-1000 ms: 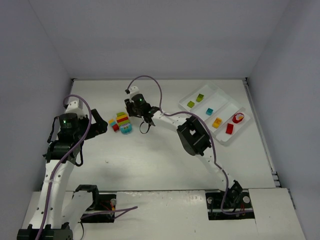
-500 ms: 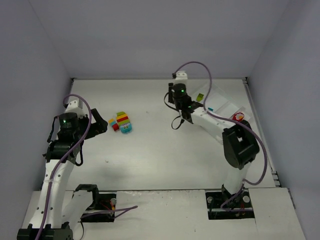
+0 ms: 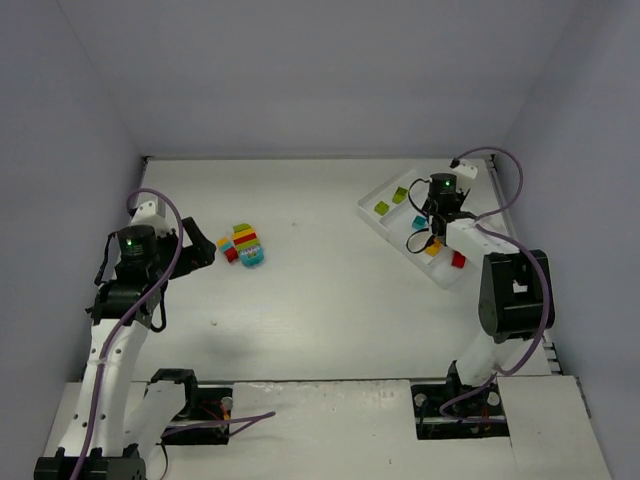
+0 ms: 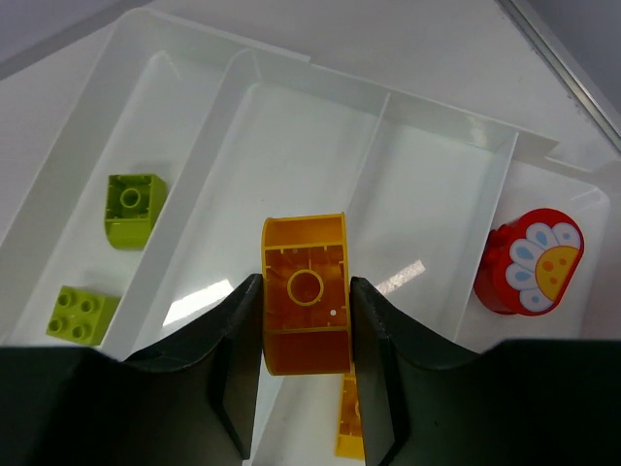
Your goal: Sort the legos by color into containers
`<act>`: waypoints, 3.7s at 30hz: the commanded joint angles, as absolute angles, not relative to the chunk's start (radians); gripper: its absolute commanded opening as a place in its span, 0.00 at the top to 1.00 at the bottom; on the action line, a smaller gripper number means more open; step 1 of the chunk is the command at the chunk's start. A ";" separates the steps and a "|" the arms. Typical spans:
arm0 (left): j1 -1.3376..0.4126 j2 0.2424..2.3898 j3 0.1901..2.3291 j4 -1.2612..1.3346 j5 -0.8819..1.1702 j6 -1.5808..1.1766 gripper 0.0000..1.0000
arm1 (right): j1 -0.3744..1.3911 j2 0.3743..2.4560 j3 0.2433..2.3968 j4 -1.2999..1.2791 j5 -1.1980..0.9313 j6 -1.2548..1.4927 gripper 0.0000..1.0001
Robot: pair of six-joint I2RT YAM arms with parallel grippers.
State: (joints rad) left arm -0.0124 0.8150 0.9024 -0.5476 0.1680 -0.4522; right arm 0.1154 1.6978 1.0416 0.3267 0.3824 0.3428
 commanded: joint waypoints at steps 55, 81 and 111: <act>-0.150 1.457 1.132 -0.485 -0.075 -0.770 0.13 | 0.238 1.123 0.636 0.341 -0.204 0.337 0.25; -0.124 1.758 1.193 -0.408 -0.203 -0.788 0.46 | 0.238 1.178 0.637 0.353 -0.212 0.347 0.25; -0.402 1.160 1.059 -0.160 0.161 -0.059 0.95 | 0.261 1.134 0.794 0.362 -0.644 0.416 0.25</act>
State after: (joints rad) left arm -0.3862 1.2278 1.0950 -0.2596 -0.0158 -0.2859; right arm 0.2462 1.1824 0.6895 0.2901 -0.4927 0.3786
